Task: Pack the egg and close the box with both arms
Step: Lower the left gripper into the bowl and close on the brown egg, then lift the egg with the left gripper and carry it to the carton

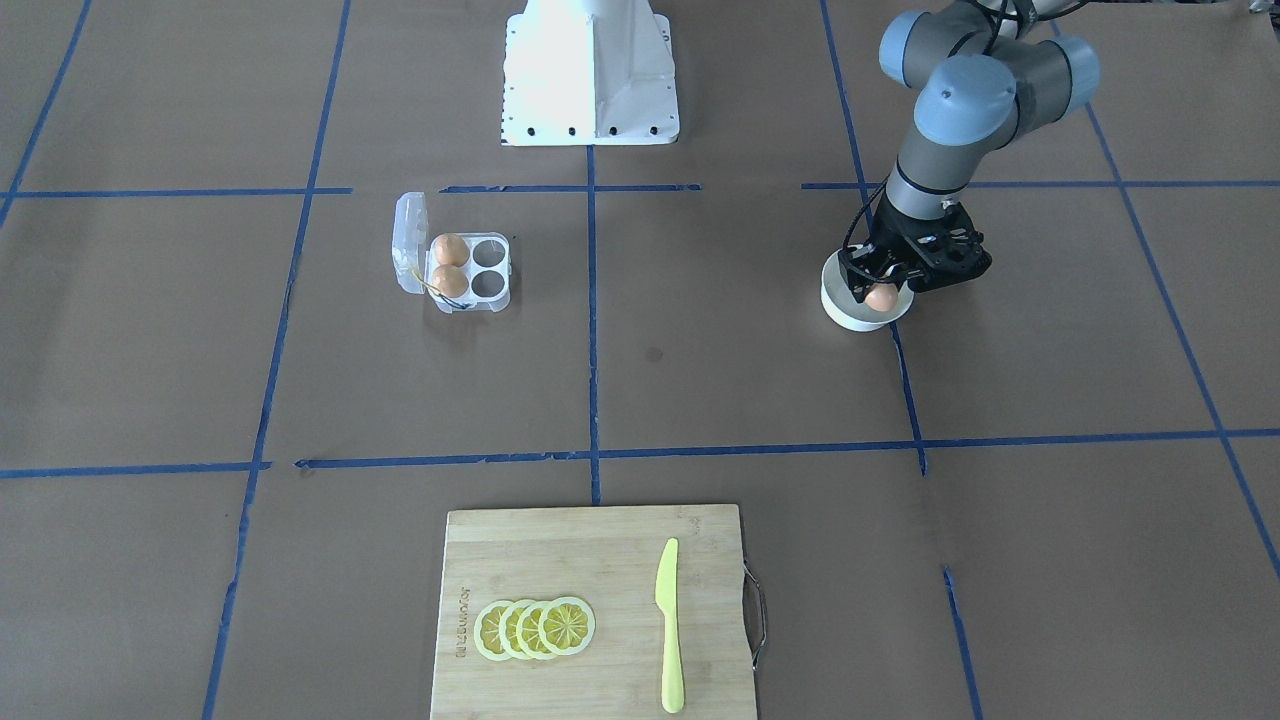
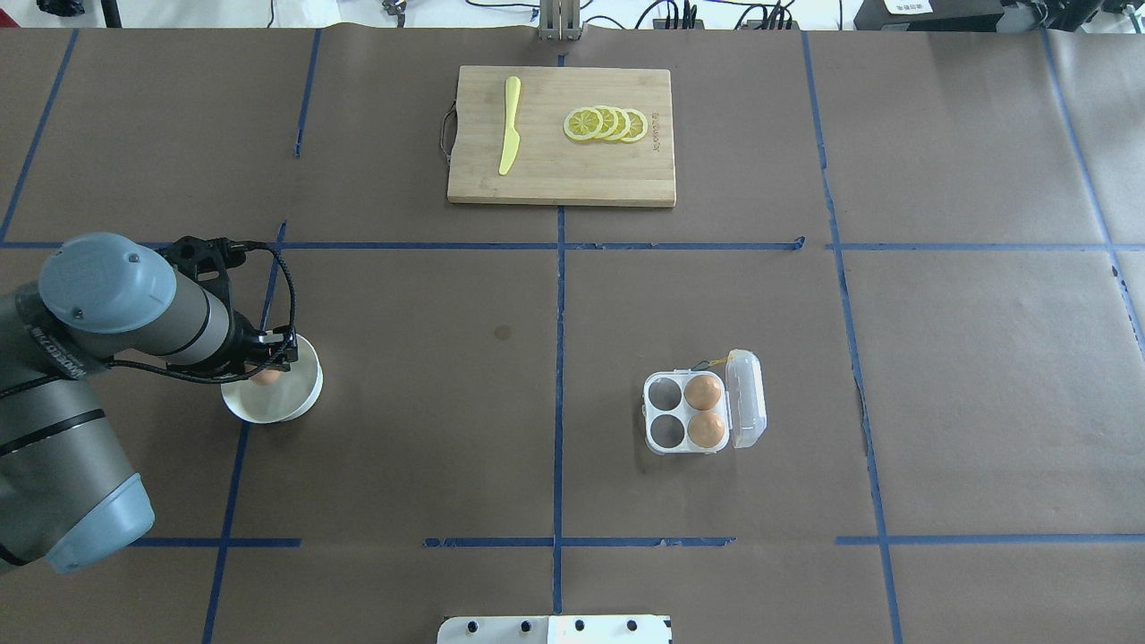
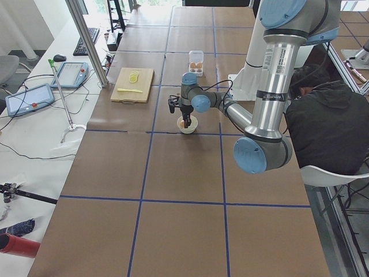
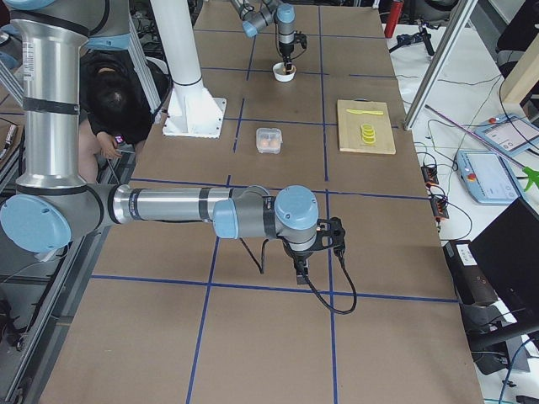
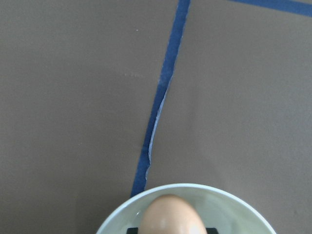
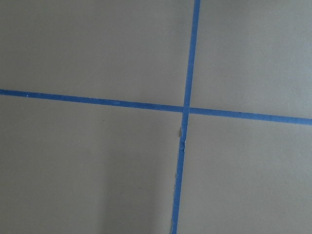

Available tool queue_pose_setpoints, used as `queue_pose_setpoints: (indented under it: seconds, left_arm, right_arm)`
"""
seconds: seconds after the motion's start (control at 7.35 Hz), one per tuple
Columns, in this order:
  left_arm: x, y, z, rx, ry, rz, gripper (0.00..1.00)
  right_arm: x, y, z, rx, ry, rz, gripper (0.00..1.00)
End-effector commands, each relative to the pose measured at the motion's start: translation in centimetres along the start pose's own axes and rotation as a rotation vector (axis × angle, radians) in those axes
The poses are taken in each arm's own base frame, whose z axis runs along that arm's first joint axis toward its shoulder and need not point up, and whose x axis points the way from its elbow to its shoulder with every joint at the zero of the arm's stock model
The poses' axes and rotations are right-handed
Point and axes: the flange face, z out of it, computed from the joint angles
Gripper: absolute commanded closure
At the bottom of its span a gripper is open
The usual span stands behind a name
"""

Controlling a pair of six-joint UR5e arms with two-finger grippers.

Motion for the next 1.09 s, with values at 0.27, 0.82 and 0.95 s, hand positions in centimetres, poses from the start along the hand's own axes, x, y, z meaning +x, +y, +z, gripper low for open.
queue_pose_setpoints:
  seconds: [0.27,0.82,0.95]
  left_arm:
    - [3.7,-0.2,-9.0,0.076,0.171,0.028,1.00]
    - [21.6,4.8,-14.3,0.201,0.488,-0.006,1.00]
    - [23.4,7.7,-11.6,0.251,0.540,0.012,1.00]
  right_arm:
    - [-0.2,-0.3,-0.2,0.004,-0.003,-0.001,0.00]
    - [-0.5,-0.7,-0.3,0.008,-0.004,-0.008,0.00]
    - [-0.6,-0.9,-0.5,0.018,-0.002,-0.018,0.00]
